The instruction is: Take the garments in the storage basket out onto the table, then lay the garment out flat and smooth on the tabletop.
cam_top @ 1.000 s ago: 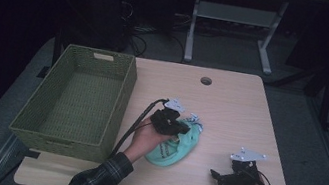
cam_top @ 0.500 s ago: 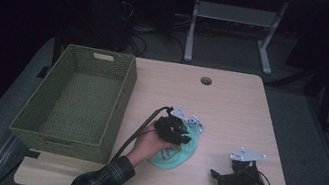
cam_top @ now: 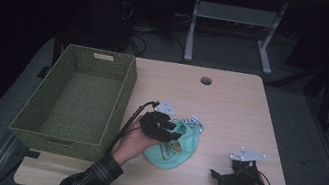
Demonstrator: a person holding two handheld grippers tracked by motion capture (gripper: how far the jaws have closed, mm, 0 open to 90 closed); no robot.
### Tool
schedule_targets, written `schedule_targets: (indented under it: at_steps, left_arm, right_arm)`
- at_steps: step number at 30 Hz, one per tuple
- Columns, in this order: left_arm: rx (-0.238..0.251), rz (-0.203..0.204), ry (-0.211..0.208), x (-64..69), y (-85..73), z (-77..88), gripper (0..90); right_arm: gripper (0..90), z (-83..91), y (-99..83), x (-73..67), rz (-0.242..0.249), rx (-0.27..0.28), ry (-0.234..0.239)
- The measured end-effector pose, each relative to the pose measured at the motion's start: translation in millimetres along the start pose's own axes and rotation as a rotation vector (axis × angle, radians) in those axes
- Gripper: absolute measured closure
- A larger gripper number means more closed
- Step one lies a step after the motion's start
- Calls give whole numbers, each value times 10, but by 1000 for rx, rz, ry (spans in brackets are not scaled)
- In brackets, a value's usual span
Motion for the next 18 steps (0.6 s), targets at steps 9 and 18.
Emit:
schedule_targets:
  at_steps: [9,18]
  left_arm:
    - [-3,39,21,48,-288,146,611]
    - [-59,49,56,96,-553,131,726]
  right_arm:
    - [0,1,0,0,0,-1,0]
    - [0,1,0,0,0,-1,0]
Point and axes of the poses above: each handheld gripper's, and its own axes: z roughly backward along the jaws, y roughly out of its top, x roughly to its right, the point moved 8 cm from there along -z, roughly forward along the jaws, and after that the axes turned 9 degrees about -y, right-handed, at the moved point
